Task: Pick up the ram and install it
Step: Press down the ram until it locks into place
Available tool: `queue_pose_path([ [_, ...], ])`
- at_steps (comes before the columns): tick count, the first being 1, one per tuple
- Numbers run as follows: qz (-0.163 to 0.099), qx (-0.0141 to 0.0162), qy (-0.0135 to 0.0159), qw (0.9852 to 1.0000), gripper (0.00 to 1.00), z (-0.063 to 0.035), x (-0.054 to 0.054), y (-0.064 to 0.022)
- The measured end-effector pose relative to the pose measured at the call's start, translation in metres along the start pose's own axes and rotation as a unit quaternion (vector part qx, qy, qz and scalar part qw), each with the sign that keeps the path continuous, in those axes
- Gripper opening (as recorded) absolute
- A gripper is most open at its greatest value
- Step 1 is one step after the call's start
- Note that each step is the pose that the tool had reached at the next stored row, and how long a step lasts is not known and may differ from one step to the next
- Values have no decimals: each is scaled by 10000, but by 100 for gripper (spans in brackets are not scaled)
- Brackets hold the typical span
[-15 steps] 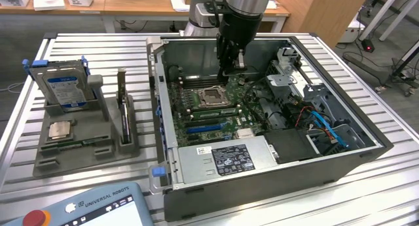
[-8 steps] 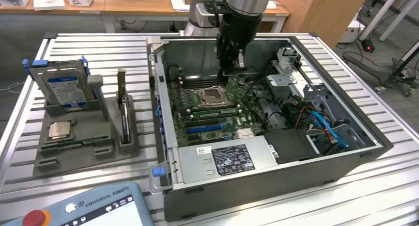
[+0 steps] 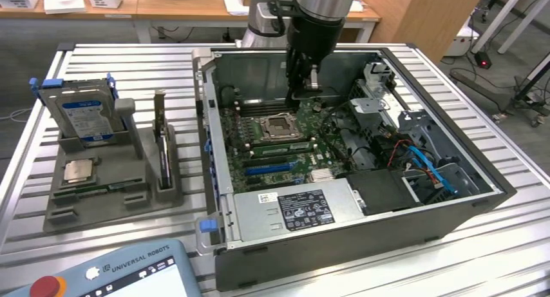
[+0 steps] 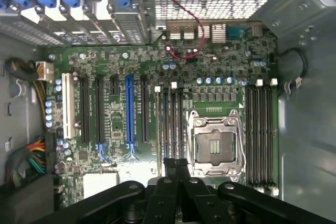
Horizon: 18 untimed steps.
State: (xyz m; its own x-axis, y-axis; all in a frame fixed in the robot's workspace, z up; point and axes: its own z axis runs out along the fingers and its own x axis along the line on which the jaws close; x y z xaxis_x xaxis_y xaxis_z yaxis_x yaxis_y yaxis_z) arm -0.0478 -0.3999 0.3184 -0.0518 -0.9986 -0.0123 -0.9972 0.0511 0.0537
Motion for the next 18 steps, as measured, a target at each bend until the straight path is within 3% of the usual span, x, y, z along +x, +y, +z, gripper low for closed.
queue_pose_path([
  [11,527,6,-28,9986,10,0,0,0],
  [18,903,11,-49,9959,10,0,0,0],
])
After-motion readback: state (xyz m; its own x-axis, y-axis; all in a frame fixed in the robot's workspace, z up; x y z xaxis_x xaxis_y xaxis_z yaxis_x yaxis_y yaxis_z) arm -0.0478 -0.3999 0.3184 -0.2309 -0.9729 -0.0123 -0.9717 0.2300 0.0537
